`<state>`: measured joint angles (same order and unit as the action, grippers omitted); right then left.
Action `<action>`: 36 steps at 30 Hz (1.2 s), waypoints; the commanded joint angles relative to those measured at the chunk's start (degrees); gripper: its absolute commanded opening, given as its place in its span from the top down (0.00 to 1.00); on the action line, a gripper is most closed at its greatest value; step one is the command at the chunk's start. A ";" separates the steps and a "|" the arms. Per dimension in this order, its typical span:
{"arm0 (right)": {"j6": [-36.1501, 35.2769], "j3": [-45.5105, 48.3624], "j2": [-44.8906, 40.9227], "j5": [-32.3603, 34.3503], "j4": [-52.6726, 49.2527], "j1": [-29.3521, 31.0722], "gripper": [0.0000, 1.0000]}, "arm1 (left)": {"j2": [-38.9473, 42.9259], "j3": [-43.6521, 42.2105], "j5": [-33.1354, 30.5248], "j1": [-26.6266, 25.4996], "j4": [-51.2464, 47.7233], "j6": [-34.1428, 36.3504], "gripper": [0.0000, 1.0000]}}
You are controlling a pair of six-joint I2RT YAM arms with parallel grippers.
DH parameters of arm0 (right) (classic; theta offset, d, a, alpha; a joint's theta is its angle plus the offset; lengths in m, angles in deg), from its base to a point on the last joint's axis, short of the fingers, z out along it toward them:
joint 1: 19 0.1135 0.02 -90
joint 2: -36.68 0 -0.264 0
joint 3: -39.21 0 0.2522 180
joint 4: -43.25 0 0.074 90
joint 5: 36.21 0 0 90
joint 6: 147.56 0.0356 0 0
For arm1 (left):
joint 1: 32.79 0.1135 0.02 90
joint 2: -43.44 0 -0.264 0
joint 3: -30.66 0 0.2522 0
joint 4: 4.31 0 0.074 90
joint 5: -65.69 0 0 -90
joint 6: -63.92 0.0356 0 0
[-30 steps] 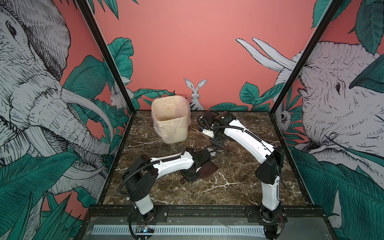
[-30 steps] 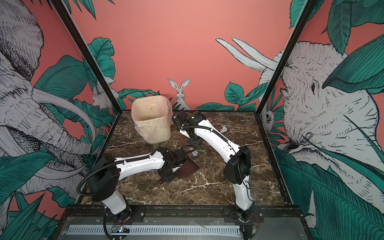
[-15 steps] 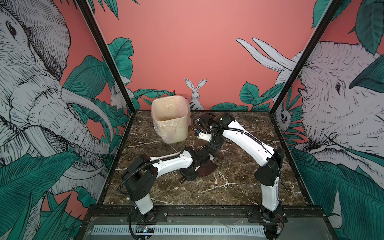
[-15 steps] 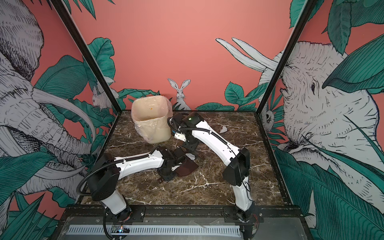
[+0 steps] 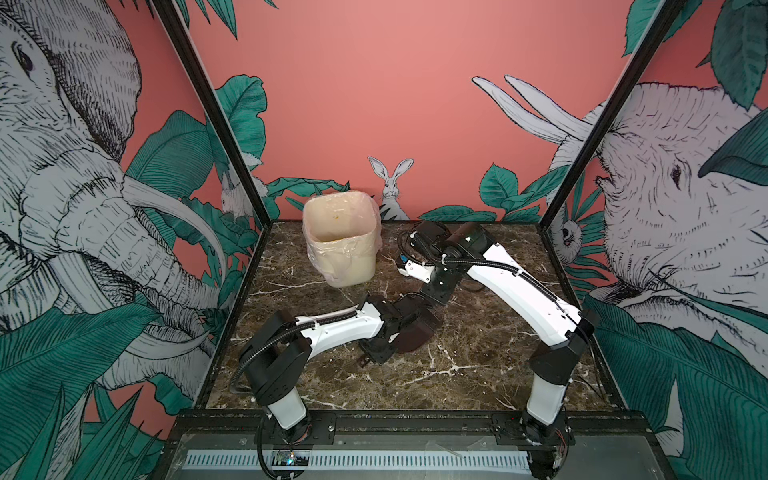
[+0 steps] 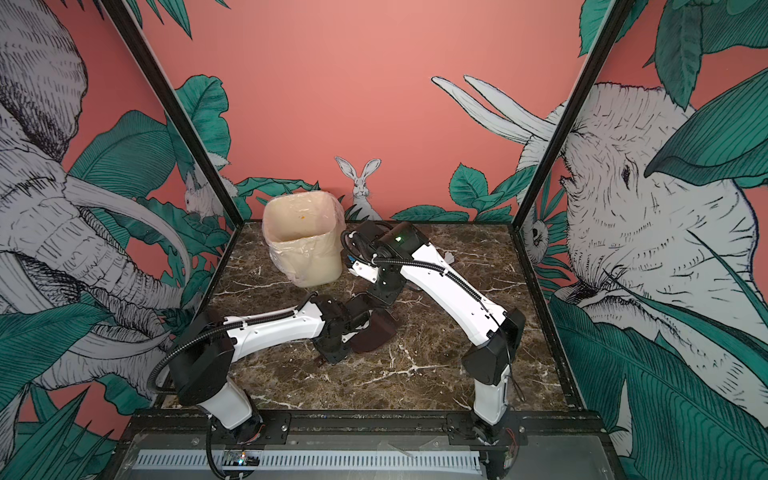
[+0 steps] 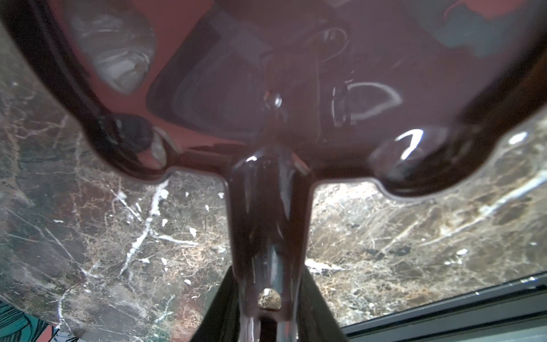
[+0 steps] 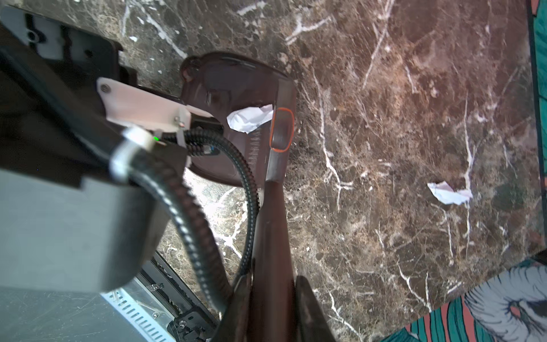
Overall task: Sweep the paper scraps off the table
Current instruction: 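Sweep a white scrap into the dustpan with the right gripper's brush, then lift the dustpan toward the cream bin with left gripper while right draws brush back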
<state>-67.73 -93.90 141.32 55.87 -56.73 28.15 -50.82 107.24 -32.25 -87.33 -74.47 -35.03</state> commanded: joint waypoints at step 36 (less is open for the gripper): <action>5.54 21.14 -20.84 -5.40 11.31 -17.78 1.00 | 22.20 20.69 -8.33 0.54 -20.49 -4.88 1.00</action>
<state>-61.85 -72.05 122.11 52.18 -46.17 10.86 -28.86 125.06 -41.13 -87.20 -89.58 -37.92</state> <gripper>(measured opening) 0.212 0.291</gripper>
